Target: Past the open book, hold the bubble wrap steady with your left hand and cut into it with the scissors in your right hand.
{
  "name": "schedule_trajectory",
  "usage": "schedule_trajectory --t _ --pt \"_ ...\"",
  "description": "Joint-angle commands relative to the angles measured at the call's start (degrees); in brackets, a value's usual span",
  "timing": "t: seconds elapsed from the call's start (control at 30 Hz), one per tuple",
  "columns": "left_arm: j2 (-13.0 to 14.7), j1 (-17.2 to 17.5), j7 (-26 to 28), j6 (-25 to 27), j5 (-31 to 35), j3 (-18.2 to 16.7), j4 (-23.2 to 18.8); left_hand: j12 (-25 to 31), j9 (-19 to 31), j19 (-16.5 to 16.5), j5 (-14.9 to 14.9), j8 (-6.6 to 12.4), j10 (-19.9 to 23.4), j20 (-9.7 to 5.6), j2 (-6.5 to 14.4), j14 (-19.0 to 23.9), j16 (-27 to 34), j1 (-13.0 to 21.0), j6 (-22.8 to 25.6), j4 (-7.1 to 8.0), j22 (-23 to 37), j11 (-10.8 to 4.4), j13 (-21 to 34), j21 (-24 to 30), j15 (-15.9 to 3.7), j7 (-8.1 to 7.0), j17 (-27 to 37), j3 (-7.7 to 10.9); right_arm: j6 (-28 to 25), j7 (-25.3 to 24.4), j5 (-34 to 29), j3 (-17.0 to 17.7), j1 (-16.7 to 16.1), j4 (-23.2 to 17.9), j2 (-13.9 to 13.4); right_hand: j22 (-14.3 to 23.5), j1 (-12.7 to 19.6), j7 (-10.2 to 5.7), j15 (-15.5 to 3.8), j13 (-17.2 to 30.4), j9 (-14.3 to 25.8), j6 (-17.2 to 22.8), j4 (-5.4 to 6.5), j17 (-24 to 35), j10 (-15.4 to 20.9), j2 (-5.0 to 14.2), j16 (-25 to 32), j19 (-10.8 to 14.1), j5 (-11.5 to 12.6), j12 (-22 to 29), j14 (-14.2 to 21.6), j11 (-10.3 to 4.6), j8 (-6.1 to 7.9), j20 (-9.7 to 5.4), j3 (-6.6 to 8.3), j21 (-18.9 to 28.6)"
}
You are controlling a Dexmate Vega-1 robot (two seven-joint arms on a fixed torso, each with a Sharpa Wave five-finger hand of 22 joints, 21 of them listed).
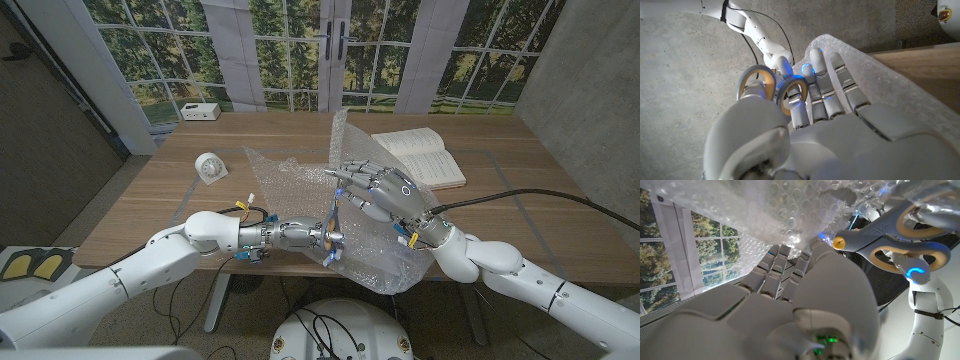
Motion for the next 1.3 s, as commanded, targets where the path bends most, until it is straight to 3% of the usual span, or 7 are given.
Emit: schedule_trajectory --t 0.03,0.43,0.73,1.17,1.3 --pt "-0.75 -0.13 0.13 -0.65 0.60 0.35 0.06 0.23 0.87 -0.30 0.48 0.81 1.30 -0.28 5.15 0.38 -0.62 7.64 1.75 -1.14 0.68 -2.95 1.01 1.18 -1.33 1.71 0.86 5.23 -0.62 -0.10 -0.10 0.51 -0.61 -0.46 -0.14 0.17 0.77 0.05 -10.90 0.31 0.26 0.42 0.31 0.32 0.31 -0.12 -0.02 0.50 0.31 0.46 0.36 0.00 0.06 -3.07 -0.01 0.32" --pt "-0.53 -0.44 -0.23 -0.91 1.37 0.64 0.03 -0.02 2.34 -1.00 -0.87 1.44 0.21 -0.74 5.11 0.09 -1.97 7.81 -0.40 0.12 1.39 -3.85 2.39 2.64 -2.10 1.34 1.81 9.24 -1.01 -0.28 -0.36 0.80 -1.07 -1.00 -0.56 0.17 0.80 0.05 -10.90 0.28 0.27 0.40 0.31 0.46 0.21 -0.13 -0.19 0.45 0.31 0.52 0.37 0.01 -0.02 -3.04 -0.03 0.32" --pt "-1.13 -0.68 -0.85 -1.57 1.32 0.95 0.64 -0.57 3.98 -1.92 -3.07 2.36 -0.51 -0.98 5.01 -0.71 -2.75 7.31 -2.05 1.68 1.89 -3.71 2.87 3.81 -2.26 1.14 3.14 11.91 -0.64 0.87 -1.04 0.17 -0.73 -0.85 -0.80 0.18 0.82 0.05 -10.90 0.28 0.27 0.36 0.34 0.59 0.19 -0.11 -0.32 0.31 0.31 0.61 0.39 0.01 -0.08 -2.99 -0.04 0.28" --pt "-2.84 -0.58 -1.58 -4.65 0.60 0.77 2.16 -0.80 4.72 -2.80 -4.85 3.03 -0.89 -1.02 4.92 -0.96 -3.02 6.67 -3.00 2.82 2.24 -3.79 3.51 4.82 -2.36 1.21 4.22 13.58 -1.13 2.60 -0.62 -0.07 -0.92 -1.12 -0.72 0.18 0.82 0.06 -10.90 0.27 0.28 0.35 0.34 0.68 0.17 -0.13 -0.43 0.18 0.31 0.66 0.38 0.00 -0.12 -2.93 -0.06 0.24" --pt "-3.25 -0.62 -2.32 -5.06 -0.11 0.83 2.72 0.55 4.91 -3.46 -5.71 3.25 0.10 -1.10 4.82 -0.36 -0.16 6.19 -3.76 2.88 2.73 -4.42 5.45 5.87 -2.12 1.11 7.46 13.43 -1.36 2.99 -0.40 -0.02 -0.88 -1.15 -0.59 0.18 0.83 0.06 -10.90 0.22 0.28 0.33 0.35 0.71 0.14 -0.12 -0.47 0.15 0.32 0.65 0.37 0.00 -0.13 -2.91 -0.06 0.23"
